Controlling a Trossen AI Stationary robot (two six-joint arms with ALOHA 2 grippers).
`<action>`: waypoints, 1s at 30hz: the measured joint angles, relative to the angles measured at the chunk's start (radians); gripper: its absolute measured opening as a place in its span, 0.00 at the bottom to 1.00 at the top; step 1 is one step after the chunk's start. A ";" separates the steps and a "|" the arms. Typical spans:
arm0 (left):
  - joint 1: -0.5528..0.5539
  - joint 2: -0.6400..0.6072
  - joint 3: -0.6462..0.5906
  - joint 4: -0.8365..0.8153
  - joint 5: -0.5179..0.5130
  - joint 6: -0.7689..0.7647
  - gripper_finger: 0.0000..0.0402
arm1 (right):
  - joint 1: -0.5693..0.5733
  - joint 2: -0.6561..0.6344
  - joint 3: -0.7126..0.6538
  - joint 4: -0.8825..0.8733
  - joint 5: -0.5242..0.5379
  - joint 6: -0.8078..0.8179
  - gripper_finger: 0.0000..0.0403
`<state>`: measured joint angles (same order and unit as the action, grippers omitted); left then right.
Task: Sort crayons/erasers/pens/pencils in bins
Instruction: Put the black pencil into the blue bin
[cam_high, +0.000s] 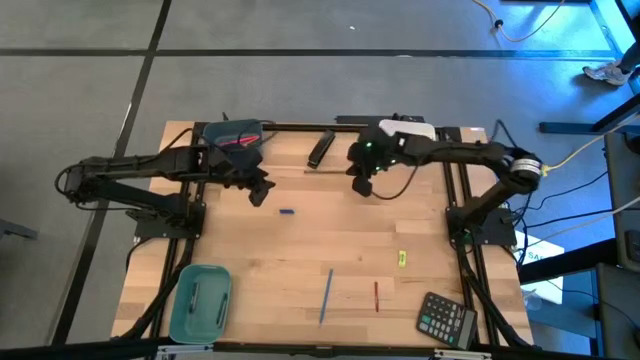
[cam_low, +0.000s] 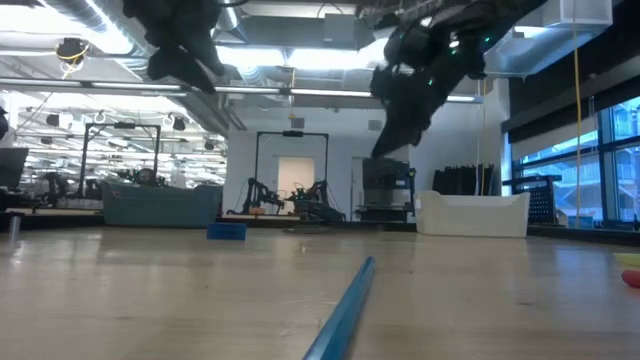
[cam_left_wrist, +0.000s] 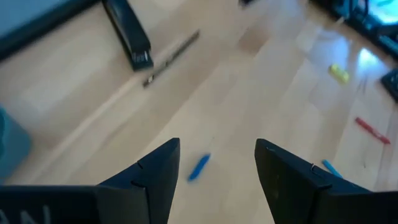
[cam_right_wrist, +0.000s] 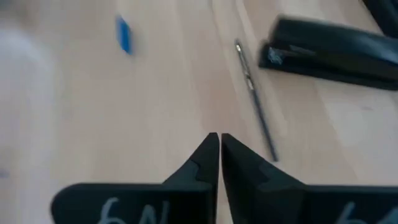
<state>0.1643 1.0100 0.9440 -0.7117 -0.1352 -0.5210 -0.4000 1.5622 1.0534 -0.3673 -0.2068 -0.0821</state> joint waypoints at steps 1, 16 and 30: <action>0.011 0.000 0.000 0.019 0.000 0.011 0.50 | 0.006 0.023 0.013 -0.012 0.031 -0.018 0.07; 0.052 0.000 0.000 0.172 0.025 -0.076 0.50 | -0.049 0.525 0.433 -0.251 0.171 -0.256 0.35; -0.054 0.000 0.000 0.097 -0.084 -0.126 0.50 | -0.074 0.606 0.473 -0.312 0.118 -0.364 0.14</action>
<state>0.1103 1.0100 0.9440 -0.6142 -0.2192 -0.6468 -0.4741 2.1685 1.5263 -0.6789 -0.0883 -0.4465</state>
